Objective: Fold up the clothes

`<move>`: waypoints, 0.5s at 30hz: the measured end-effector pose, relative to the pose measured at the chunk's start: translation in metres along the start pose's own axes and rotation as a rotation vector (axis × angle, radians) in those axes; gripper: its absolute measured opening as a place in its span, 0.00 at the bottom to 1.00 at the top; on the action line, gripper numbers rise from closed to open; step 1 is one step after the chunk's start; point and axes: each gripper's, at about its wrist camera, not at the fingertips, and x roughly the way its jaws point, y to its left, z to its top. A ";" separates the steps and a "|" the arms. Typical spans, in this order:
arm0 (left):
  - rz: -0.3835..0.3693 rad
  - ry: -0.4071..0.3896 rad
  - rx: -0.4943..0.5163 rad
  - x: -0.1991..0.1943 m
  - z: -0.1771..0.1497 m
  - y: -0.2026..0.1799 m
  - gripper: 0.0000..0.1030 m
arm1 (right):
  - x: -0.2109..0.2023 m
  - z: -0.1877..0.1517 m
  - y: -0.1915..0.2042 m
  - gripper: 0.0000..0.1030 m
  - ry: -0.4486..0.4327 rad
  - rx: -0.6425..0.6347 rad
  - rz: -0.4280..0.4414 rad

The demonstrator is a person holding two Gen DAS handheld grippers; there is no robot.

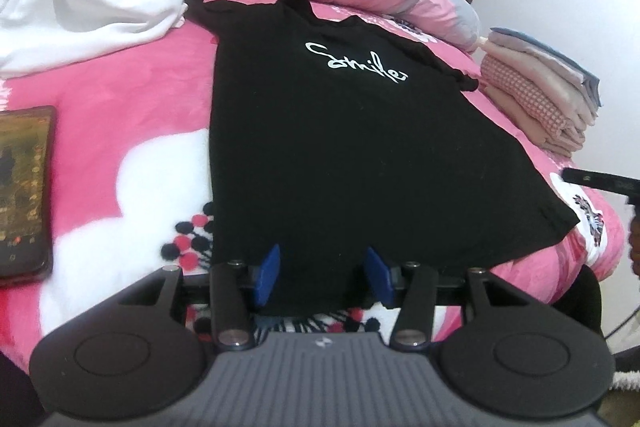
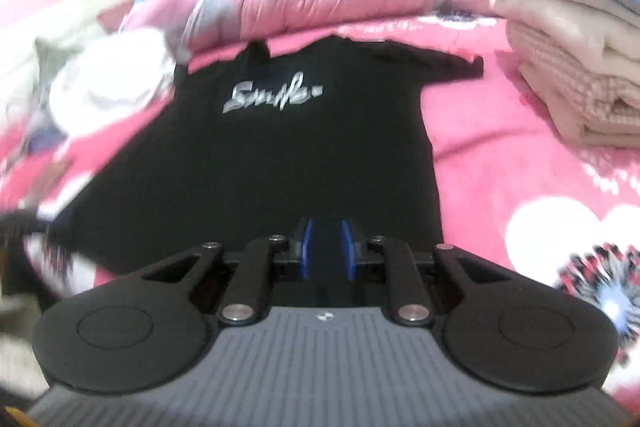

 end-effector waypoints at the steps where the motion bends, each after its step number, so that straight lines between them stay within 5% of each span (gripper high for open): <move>1: 0.001 -0.007 -0.011 -0.002 -0.002 0.001 0.48 | 0.009 -0.001 0.000 0.15 0.011 0.018 -0.007; 5: 0.003 -0.031 -0.049 -0.012 -0.013 0.009 0.48 | 0.023 -0.040 -0.005 0.15 0.087 0.084 -0.062; 15: 0.009 -0.091 -0.035 -0.040 -0.030 0.005 0.51 | -0.037 -0.072 -0.009 0.19 -0.025 0.386 -0.024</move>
